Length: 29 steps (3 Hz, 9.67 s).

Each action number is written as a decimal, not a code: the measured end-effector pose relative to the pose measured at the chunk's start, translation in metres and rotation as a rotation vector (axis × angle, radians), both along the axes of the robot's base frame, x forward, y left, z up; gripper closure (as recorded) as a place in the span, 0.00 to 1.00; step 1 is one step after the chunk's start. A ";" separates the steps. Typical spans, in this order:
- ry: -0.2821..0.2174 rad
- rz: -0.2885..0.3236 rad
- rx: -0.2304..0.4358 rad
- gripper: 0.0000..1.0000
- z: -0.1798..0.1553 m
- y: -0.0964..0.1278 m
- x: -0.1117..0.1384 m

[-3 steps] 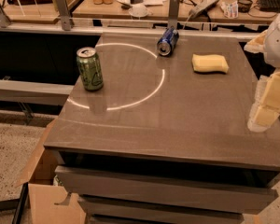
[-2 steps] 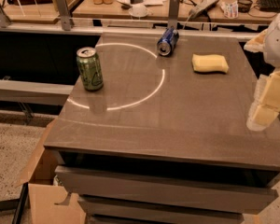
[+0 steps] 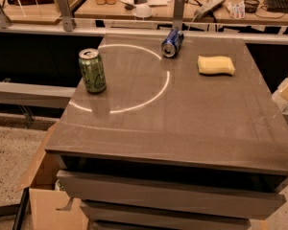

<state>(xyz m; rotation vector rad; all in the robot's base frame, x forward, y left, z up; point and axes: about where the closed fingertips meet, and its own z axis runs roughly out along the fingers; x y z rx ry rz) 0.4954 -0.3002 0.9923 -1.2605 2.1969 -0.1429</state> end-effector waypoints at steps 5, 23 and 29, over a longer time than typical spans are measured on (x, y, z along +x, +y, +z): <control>-0.135 -0.245 0.402 0.00 -0.039 -0.067 0.078; -0.025 0.089 0.499 1.00 -0.090 0.148 0.126; 0.008 0.053 0.570 0.62 -0.135 0.282 0.115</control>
Offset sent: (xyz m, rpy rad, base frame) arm 0.0638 -0.1026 -0.0567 0.4066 -0.0352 -0.3463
